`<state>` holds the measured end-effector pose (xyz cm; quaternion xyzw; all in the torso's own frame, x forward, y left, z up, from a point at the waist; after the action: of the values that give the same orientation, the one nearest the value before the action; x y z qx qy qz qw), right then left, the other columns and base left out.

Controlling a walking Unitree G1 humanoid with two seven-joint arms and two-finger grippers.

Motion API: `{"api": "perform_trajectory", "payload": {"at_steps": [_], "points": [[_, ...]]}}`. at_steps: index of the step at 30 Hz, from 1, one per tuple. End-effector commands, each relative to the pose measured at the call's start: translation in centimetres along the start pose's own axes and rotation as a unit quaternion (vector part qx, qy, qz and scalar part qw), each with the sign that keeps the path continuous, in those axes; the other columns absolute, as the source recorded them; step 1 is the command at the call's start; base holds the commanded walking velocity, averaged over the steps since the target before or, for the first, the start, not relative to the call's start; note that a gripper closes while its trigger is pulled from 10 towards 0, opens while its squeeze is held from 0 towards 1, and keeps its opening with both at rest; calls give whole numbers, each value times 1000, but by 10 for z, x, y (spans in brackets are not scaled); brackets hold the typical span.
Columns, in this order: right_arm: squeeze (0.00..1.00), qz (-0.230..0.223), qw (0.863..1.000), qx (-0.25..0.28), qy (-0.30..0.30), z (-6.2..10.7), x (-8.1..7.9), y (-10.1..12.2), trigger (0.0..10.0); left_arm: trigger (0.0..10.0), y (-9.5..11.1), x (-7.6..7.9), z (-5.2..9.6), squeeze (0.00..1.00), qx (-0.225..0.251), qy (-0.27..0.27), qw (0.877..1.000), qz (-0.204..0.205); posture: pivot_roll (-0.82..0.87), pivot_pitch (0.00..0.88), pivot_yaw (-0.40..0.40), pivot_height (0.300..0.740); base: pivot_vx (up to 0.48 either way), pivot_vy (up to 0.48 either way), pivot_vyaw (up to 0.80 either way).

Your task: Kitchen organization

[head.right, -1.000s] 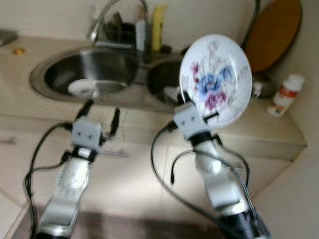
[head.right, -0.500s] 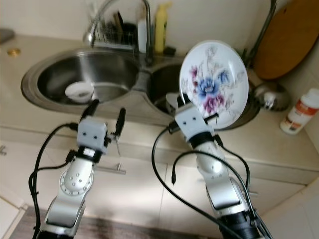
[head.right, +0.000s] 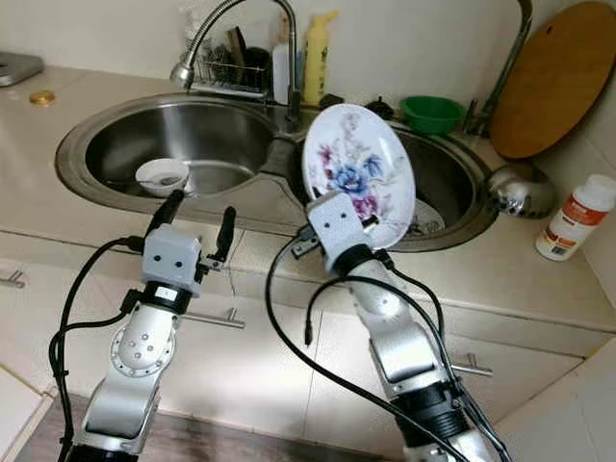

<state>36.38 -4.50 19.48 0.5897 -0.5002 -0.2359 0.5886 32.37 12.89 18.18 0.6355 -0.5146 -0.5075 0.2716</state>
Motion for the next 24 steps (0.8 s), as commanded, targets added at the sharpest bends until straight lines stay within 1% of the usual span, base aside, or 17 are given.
{"api": "perform_trajectory", "payload": {"at_steps": [1, 2, 3, 5, 6, 8, 10, 24], "points": [[0, -3, 1000, 14, -1, -3, 2, 10, 10000, 10000, 6, 0, -2, 0, 10, -1, 1000, 1, 84, 0, -81, 740, 0, 0, 0], [0, -4, 1000, 17, -2, -3, 2, 11, 10000, 10000, 6, 0, -2, 0, 11, -1, 1000, 2, 84, 0, -81, 740, 0, 0, 0], [0, 1, 999, 36, -10, 1, 6, 19, 10000, 10000, 7, 0, -2, 0, 13, -3, 1000, 8, 75, 0, -78, 740, 0, 0, 0], [0, 5, 999, 44, -13, 2, 7, 22, 10000, 10000, 8, 0, -2, 0, 14, -4, 1000, 10, 73, 0, -77, 740, 0, 0, 0], [0, 17, 998, 56, -17, 3, 9, 27, 10000, 10000, 8, 1, -2, 0, 15, -6, 1000, 13, 68, 0, -74, 740, 0, 0, 0], [0, 21, 998, 61, -18, 4, 10, 29, 10000, 10000, 8, 1, -2, 0, 16, -6, 1000, 15, 68, 0, -74, 740, 0, 0, 0], [0, 26, 997, 73, -26, 7, 15, 34, 10000, 10000, 8, 2, -2, 0, 17, -7, 1000, 16, 67, 0, -73, 740, 120, 0, 0], [0, 37, 996, 78, -25, 9, 13, 35, 10000, 10000, 9, 3, -2, 0, 18, -8, 1000, 18, 67, 0, -77, 740, 246, 0, 0]]}}
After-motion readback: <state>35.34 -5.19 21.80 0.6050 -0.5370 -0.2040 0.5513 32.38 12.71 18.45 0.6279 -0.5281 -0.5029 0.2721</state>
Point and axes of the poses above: a point about 5 cm out from each wrist's last joint towards the gripper, its own z axis pointing back from the gripper into the wrist, its own y axis along the axis of the wrist's last joint, x = y × z, the point moved 6 cm from there along -z, pointing out of the wrist towards the gripper, and after that the axes turned 1 degree about -z, right-handed, at the moved point
